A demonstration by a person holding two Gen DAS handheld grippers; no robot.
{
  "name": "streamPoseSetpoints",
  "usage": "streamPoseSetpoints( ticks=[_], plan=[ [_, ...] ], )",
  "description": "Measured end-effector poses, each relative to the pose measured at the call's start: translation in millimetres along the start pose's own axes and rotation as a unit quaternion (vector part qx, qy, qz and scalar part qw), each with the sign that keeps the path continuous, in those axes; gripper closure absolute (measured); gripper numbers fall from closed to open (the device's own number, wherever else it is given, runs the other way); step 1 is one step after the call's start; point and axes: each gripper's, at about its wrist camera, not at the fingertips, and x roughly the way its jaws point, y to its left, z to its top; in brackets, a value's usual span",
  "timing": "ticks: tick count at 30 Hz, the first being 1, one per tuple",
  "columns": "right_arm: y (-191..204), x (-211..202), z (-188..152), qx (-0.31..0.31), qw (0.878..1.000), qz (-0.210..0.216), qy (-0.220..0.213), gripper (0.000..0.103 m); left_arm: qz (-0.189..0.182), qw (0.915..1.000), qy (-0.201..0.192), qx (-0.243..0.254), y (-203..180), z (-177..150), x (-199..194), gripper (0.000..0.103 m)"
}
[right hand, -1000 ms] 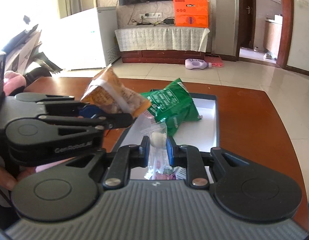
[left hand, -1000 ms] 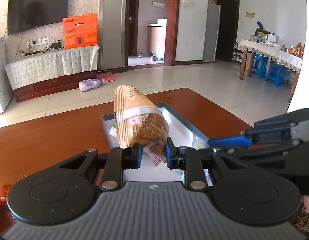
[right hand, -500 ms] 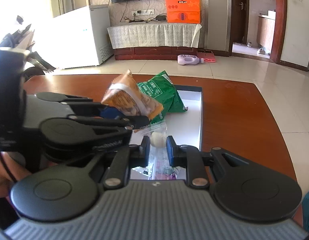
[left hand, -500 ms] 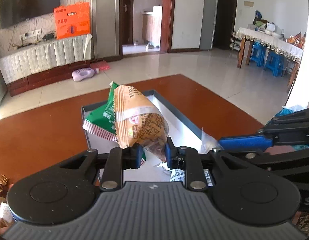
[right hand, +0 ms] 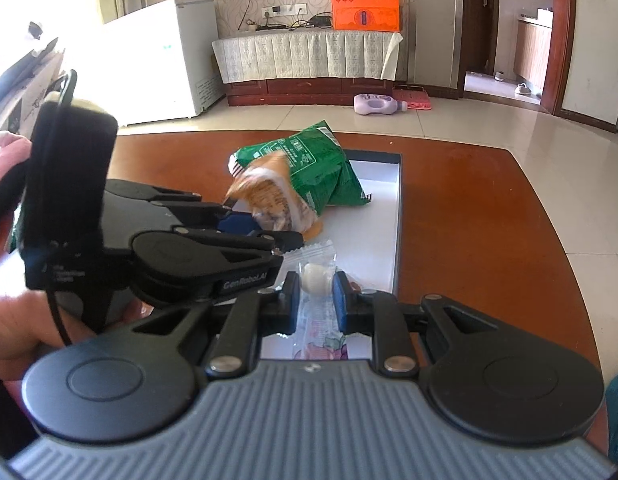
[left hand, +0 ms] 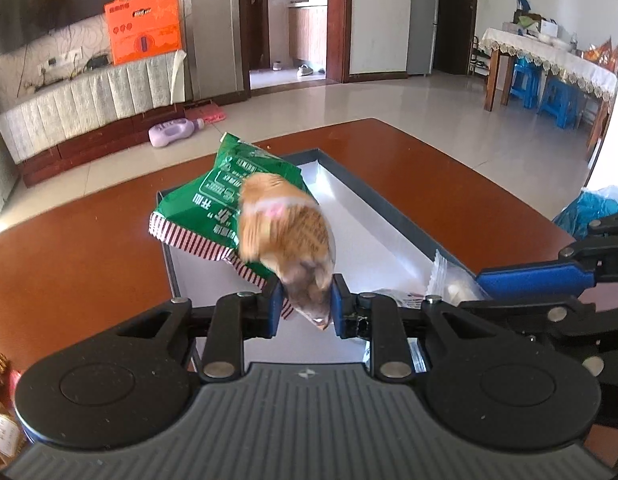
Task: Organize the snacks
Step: 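Carry the bread bag into the box and open the left gripper while the right releases the candy packet, then move both grippers back over the snacks on the table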
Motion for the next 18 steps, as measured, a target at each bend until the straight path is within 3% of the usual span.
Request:
streamPoseSetpoints(
  ticks=[5, 6, 9, 12, 18],
  plan=[
    [0, 1, -3, 0.004, 1.0, 0.002, -0.001, 0.082, -0.002, 1.0, -0.005, -0.001, 0, 1, -1, 0.073],
    [-2, 1, -5, 0.006, 1.0, 0.003, 0.0, 0.082, 0.001, 0.9999, -0.011, -0.001, 0, 1, -6, 0.066],
    [-4, 2, -4, 0.009, 1.0, 0.003, 0.0, 0.082, 0.008, 0.9993, -0.037, 0.003, 0, 2, -22, 0.029],
    [-4, 3, -2, 0.011, 1.0, 0.006, -0.004, 0.082, 0.018, 0.9976, -0.062, 0.026, 2, 3, -39, 0.027],
    [-1, 5, 3, 0.017, 0.999, 0.007, -0.029, 0.082, 0.035, 0.997, -0.061, 0.034, 14, -7, -57, 0.023]
  ],
)
